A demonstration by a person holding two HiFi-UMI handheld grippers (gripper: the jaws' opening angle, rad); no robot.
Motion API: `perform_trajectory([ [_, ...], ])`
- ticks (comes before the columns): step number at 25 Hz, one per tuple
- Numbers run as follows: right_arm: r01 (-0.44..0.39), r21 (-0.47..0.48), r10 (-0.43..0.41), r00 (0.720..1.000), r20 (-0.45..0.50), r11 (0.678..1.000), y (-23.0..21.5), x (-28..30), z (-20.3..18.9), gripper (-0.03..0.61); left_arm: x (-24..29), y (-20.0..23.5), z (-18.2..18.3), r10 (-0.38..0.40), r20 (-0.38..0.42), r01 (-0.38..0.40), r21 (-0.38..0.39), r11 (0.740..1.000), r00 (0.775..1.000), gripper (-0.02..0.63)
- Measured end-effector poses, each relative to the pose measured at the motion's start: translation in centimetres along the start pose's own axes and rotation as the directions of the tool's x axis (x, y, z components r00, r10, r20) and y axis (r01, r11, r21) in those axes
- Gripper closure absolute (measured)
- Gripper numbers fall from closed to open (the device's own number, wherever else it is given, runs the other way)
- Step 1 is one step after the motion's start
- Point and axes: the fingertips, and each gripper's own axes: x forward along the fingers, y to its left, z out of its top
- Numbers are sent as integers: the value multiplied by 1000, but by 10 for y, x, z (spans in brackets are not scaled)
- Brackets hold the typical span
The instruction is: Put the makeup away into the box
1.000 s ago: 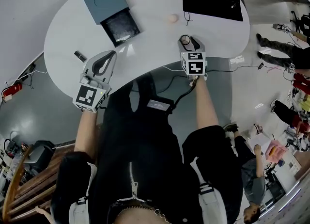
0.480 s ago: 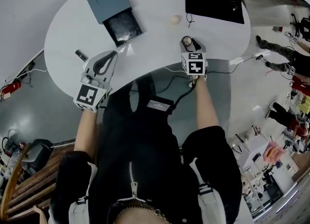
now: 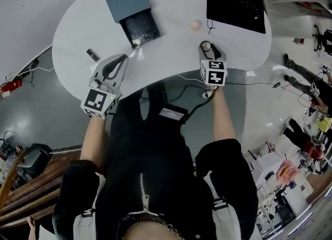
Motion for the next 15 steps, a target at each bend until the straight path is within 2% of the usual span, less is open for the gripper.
perform_trajectory([
  [4,-46,-17,47,998,42,999,15,-5,25,367,-6,4,-4,22,18,-22,-10,1000,1000,600],
  [10,-112,-92,121,988,96,989,53,-8,74,368,-25,18,-1,65,37,-64,-32,997,997,600],
  [15,-167,-136,183,977,112,976,83,-2,95,368,-38,28,-5,105,48,-103,-48,994,993,600],
])
